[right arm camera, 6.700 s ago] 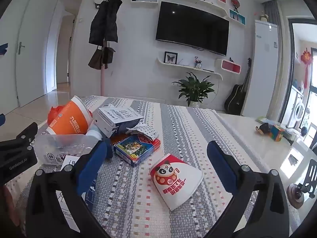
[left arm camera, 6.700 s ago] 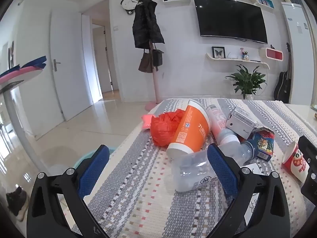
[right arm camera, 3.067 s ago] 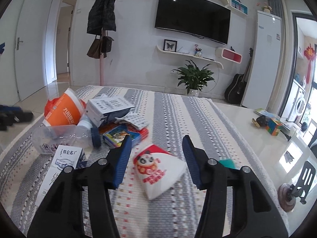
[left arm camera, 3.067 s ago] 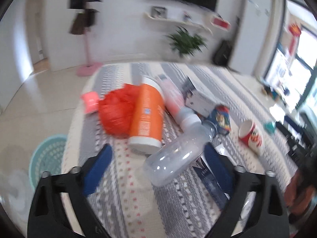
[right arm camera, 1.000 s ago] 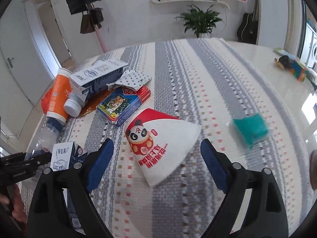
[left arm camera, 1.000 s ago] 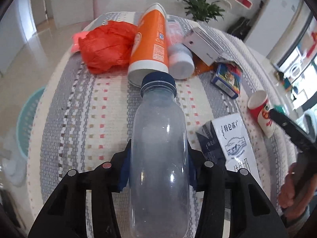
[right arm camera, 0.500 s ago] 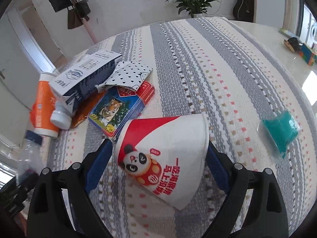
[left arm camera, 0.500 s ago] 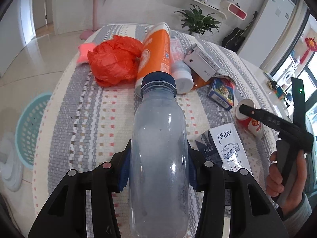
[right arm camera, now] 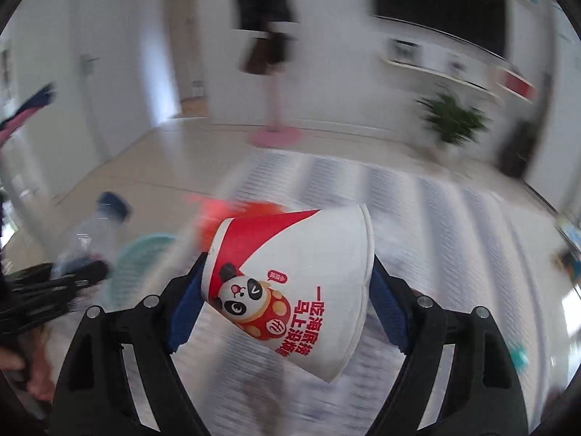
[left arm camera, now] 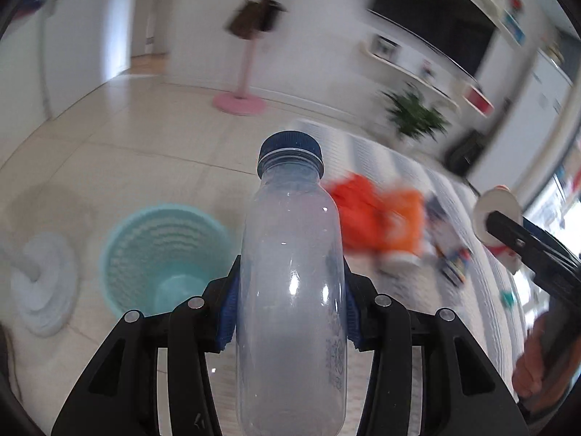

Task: Collect trash
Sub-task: 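Carry bottle and paper cup to the blue basket and open both tools, then grasp the orange soy-milk cup with the left tool while the right tool grasps the milk carton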

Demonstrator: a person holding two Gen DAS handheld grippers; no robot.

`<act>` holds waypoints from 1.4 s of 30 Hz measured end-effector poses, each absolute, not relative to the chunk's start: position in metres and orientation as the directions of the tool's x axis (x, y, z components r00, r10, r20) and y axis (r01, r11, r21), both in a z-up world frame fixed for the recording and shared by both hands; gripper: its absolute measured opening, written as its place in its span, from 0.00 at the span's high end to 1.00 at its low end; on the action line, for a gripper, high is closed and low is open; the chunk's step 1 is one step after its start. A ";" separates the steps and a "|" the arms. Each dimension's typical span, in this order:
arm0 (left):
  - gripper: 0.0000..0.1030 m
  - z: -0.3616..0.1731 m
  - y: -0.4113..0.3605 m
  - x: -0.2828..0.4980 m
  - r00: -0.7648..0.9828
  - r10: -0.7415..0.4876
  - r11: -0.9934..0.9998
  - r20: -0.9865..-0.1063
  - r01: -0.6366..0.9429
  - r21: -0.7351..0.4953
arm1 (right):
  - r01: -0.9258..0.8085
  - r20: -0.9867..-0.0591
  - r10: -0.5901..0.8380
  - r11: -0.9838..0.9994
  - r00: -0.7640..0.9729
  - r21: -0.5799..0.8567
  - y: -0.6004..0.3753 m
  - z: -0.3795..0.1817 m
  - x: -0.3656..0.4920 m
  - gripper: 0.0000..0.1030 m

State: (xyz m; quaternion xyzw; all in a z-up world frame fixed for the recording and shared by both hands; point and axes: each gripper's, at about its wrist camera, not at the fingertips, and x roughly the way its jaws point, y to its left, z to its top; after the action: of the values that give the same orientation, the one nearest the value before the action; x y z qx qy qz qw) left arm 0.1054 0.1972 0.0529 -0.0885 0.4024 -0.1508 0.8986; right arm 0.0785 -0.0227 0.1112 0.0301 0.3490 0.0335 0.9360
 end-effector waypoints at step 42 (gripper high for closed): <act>0.38 0.072 0.213 0.126 0.690 -0.454 0.886 -0.564 0.280 -0.371 | -0.113 -0.601 0.164 0.986 0.782 0.122 0.026 0.115 0.090 0.21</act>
State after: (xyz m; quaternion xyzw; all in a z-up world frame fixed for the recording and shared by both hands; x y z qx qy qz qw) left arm 0.1263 0.2128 0.0721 -0.1287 0.3383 -0.2015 0.9101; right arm 0.0899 0.0257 0.1148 0.0397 0.3220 0.0735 0.9431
